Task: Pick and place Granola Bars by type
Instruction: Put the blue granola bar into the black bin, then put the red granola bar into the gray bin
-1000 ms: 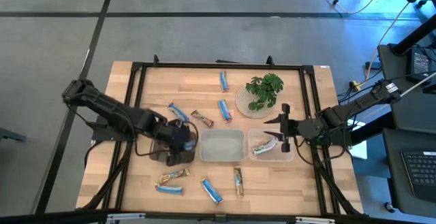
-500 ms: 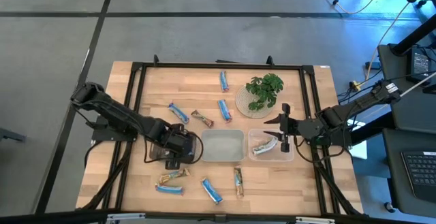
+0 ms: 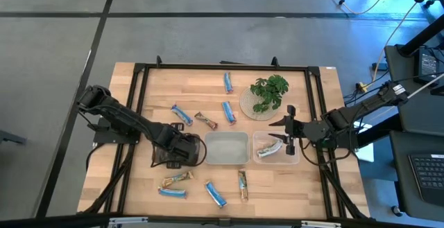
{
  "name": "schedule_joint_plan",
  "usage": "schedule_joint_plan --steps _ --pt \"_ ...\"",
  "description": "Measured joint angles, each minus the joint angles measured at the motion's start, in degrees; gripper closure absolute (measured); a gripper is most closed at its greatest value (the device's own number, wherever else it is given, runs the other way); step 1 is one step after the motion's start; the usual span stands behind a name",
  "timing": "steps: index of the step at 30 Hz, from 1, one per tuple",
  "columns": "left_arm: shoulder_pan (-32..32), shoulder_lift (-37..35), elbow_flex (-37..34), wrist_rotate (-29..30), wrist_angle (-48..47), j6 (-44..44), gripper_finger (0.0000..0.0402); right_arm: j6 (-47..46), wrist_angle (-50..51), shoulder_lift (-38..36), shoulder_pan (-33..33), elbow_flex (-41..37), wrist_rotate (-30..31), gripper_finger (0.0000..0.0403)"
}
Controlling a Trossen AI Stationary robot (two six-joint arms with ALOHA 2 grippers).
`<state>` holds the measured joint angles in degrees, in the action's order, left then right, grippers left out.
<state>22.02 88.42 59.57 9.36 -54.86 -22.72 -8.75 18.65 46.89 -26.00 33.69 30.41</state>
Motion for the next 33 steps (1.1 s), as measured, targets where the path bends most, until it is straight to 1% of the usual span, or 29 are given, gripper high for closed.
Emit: schedule_joint_plan --steps 6,9,15,19,23,33 --pt "0.0 -0.4 0.0 0.1 0.6 -0.2 0.0339 0.1 0.0 0.0 0.0 0.0 0.0 0.0235" --pt "0.0 -0.4 0.0 0.1 0.7 -1.2 0.0334 0.0 0.0 0.0 0.0 0.0 0.0 0.0235" --pt "0.0 -0.4 0.0 0.3 0.7 -2.1 0.031 0.0 0.0 0.0 0.0 0.0 0.0 0.0235" --pt "0.0 -0.4 0.0 1.7 0.7 -2.1 0.029 0.1 0.0 0.0 0.0 0.0 0.0 0.0235" --pt "-0.5 -0.7 0.0 1.5 0.6 -2.2 0.0279 0.1 0.0 0.0 0.0 0.0 0.0 0.0235" --pt "-0.8 -1.7 0.0 1.0 0.9 -3.1 0.0277 0.2 0.0 0.0 0.0 0.0 0.0 0.0235"
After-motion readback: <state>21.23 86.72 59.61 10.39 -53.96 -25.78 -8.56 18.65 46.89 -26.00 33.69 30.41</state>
